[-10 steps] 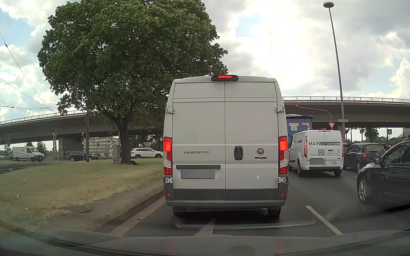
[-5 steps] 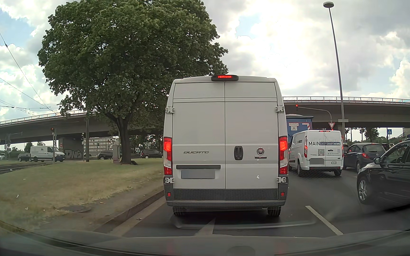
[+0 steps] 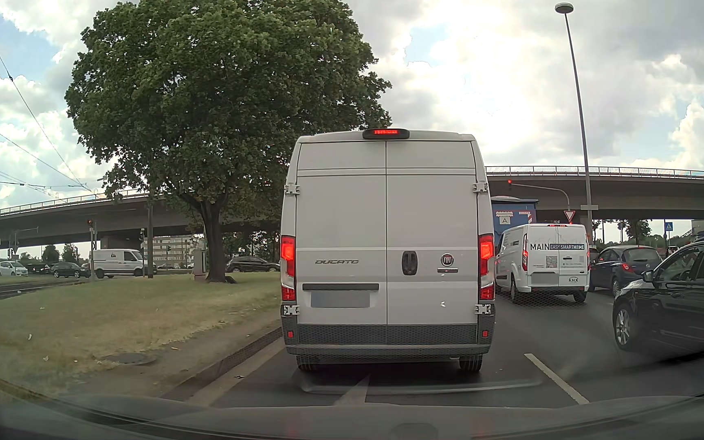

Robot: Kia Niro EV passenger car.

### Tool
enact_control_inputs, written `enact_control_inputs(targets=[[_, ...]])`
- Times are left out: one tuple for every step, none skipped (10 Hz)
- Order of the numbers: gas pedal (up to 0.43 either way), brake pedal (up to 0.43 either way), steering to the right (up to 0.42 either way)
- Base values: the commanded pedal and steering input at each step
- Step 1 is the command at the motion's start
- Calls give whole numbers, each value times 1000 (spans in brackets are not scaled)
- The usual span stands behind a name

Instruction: Follow the waypoints while adhering to traffic rules and regulations

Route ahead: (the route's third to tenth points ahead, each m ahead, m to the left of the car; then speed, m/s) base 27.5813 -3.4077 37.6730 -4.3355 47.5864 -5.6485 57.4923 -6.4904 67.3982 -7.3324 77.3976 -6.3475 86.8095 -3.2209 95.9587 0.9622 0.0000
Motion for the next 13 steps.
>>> enact_control_inputs(targets=[[0,317,2],[0,317,2],[0,317,2],[0,317,2],[0,317,2],[0,317,2],[0,317,2],[0,317,2],[0,317,2],[0,317,2],[0,317,2],[0,317,2],[0,323,2]])
